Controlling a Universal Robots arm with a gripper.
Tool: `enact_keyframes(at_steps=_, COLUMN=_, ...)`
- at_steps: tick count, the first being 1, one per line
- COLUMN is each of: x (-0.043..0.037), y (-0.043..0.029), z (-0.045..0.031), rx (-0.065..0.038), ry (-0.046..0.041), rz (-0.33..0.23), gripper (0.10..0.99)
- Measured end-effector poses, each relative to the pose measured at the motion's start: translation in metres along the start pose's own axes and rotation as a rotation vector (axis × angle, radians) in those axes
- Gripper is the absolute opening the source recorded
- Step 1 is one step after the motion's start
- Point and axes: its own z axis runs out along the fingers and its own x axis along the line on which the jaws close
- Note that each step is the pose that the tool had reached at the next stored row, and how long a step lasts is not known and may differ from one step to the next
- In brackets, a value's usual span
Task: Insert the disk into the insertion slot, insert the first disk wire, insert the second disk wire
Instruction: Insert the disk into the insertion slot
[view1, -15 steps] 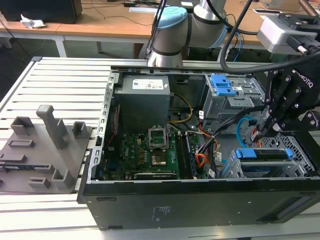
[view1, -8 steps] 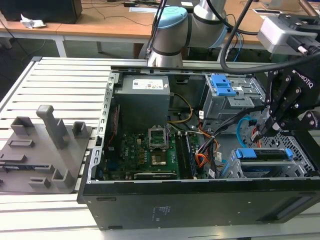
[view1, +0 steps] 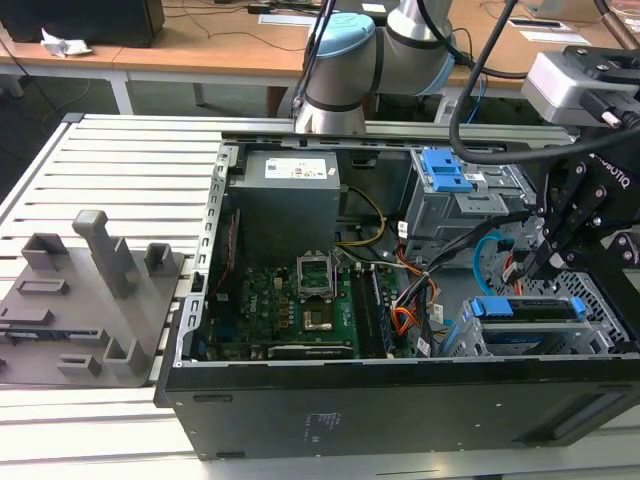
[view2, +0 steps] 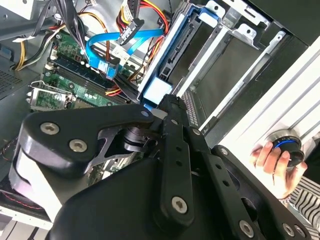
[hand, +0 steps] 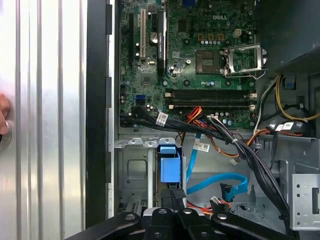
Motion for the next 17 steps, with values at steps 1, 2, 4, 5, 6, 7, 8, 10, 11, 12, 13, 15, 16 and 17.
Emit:
enact_keyframes(at_steps=1, x=0.0, y=-0.0001, z=0.0016, rx=0.0, ry=0.0001, rz=0.0, gripper=0.106)
enact_keyframes(at_steps=2, x=0.0, y=-0.0001, z=0.0025, rx=0.0, ry=0.0, rz=0.0, gripper=0.106)
enact_keyframes(at_steps=4, x=0.0, y=-0.0002, z=0.0038, rx=0.0, ry=0.0001, rz=0.0, gripper=0.106)
enact_keyframes(at_steps=5, x=0.0, y=-0.0002, z=0.0051, rx=0.0, ry=0.0001, rz=0.0, gripper=0.106)
enact_keyframes(at_steps=6, x=0.0, y=-0.0003, z=0.0062, rx=0.0, ry=0.0001, rz=0.0, gripper=0.106)
enact_keyframes(at_steps=7, x=0.0, y=-0.0003, z=0.0072, rx=0.0, ry=0.0001, rz=0.0, gripper=0.106)
enact_keyframes(at_steps=8, x=0.0, y=-0.0005, z=0.0104, rx=0.0, ry=0.0001, rz=0.0, gripper=0.106)
enact_keyframes(at_steps=10, x=0.0, y=-0.0011, z=0.0147, rx=0.0, ry=-0.0001, rz=0.0, gripper=0.106)
enact_keyframes(at_steps=11, x=-0.0001, y=-0.0012, z=0.0166, rx=0.0, ry=0.0, rz=0.0, gripper=0.106)
enact_keyframes(at_steps=12, x=-0.0001, y=-0.0024, z=0.0196, rx=0.0, ry=0.0001, rz=0.0, gripper=0.106)
enact_keyframes(at_steps=13, x=-0.0001, y=-0.0032, z=0.0214, rx=0.0, ry=0.0, rz=0.0, gripper=0.106)
enact_keyframes(at_steps=15, x=-0.0001, y=-0.0042, z=0.0241, rx=0.0, ry=0.0001, rz=0.0, gripper=0.106)
enact_keyframes(at_steps=16, x=-0.0002, y=-0.0052, z=0.0257, rx=0.0, ry=0.0001, rz=0.0, gripper=0.106)
enact_keyframes(at_steps=17, x=-0.0002, y=-0.0059, z=0.0264, rx=0.0, ry=0.0001, rz=0.0, gripper=0.106)
